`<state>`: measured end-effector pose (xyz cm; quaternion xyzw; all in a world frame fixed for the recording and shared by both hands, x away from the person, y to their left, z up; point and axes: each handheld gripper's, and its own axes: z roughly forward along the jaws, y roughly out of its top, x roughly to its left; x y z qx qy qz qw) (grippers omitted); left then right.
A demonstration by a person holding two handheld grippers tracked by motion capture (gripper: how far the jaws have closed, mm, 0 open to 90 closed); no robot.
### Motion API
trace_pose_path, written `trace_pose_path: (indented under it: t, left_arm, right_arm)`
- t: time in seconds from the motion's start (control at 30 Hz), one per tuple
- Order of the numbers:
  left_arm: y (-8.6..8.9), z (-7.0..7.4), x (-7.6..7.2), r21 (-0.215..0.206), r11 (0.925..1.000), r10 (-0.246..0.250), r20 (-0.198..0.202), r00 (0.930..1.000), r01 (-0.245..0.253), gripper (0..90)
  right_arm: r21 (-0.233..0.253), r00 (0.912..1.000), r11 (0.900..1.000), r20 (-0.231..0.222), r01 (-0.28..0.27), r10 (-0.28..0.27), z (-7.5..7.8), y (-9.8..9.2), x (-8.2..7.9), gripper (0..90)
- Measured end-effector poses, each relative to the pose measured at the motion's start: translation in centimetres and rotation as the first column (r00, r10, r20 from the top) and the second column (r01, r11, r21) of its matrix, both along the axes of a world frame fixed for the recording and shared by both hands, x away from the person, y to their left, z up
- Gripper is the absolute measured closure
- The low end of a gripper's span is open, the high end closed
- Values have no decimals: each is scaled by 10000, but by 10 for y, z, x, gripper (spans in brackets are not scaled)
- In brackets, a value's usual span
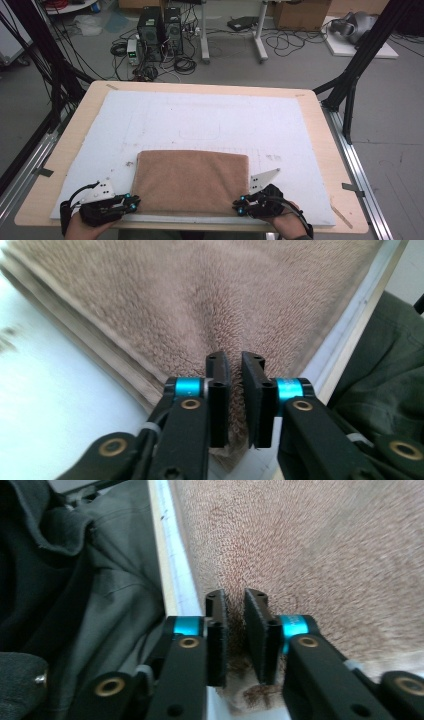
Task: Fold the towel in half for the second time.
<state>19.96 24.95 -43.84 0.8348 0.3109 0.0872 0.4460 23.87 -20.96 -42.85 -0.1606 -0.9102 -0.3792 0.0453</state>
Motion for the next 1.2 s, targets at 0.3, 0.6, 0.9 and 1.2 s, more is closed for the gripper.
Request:
trace_pose_path:
  t: [0.3,0.6,0.9,1.2]
  left_arm:
    - [12,24,15,-557,9960,728,438,9964,-703,542]
    - [7,20,65,-409,9836,1781,650,9819,-1757,469]
    - [0,14,116,-292,9724,2326,416,9717,-2316,431]
    - [-6,-2,133,334,9686,2463,36,9692,-2463,405]
  right_arm:
    - [1004,9947,9925,684,694,-765,26,-12,13,612]
    - [613,9562,9681,1529,2430,-2497,31,-20,65,460]
    - [661,9291,9430,1613,3263,-3328,19,-22,106,380]
    - [93,9255,9346,1360,3556,-3535,1,-16,120,356]
